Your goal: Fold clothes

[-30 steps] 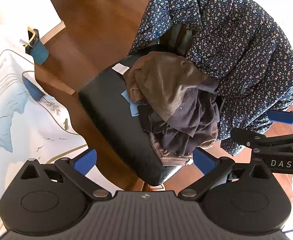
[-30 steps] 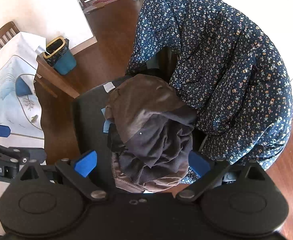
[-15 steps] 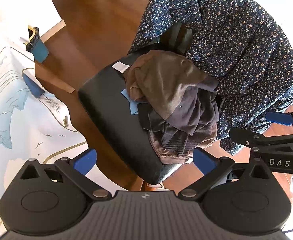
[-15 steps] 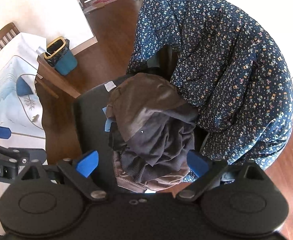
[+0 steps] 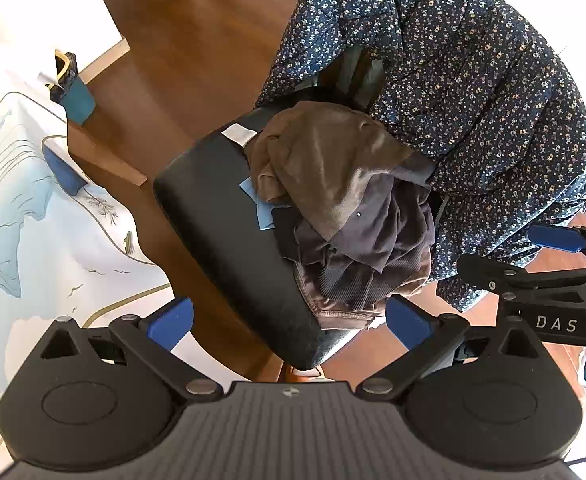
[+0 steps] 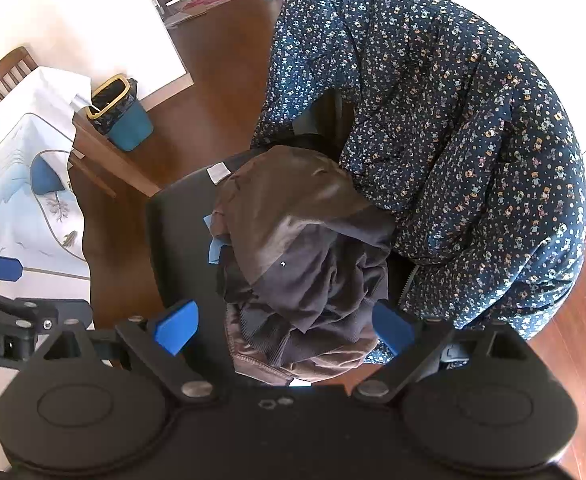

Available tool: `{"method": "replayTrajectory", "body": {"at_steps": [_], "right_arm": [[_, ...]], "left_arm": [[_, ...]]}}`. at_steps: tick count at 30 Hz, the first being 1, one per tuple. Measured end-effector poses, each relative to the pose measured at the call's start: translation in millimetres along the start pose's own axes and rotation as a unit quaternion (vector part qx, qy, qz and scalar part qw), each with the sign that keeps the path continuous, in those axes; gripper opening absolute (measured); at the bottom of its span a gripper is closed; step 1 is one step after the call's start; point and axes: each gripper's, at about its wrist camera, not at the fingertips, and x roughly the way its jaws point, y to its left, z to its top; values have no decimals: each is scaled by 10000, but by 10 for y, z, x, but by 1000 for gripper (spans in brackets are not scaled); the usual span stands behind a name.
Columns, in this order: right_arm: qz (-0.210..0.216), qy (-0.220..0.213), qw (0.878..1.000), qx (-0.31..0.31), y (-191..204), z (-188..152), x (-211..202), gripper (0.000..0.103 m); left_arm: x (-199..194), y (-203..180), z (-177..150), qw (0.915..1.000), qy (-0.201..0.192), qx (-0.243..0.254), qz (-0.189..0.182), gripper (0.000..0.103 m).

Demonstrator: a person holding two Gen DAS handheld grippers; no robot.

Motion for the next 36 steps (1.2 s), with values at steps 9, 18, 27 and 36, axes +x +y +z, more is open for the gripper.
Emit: {"method": "replayTrajectory", "body": {"at_steps": [9,18,27,36], "right_arm": [[21,-6,10000,-29,1,21,9,103],[25,-11,10000,-73,4,11,15,103],[33,4,10000,-18,-27,22,40,103],[36,-22,10000,90,-77,12,104,103]], "left_arm": [[15,11,-25,10000,-2,-26,3,103],[30,6,-32,10000,11,-3,-7,103],[65,5,-21,10000,47,13,7,103],[187,23,57,9999,115,69,-17,103]]}}
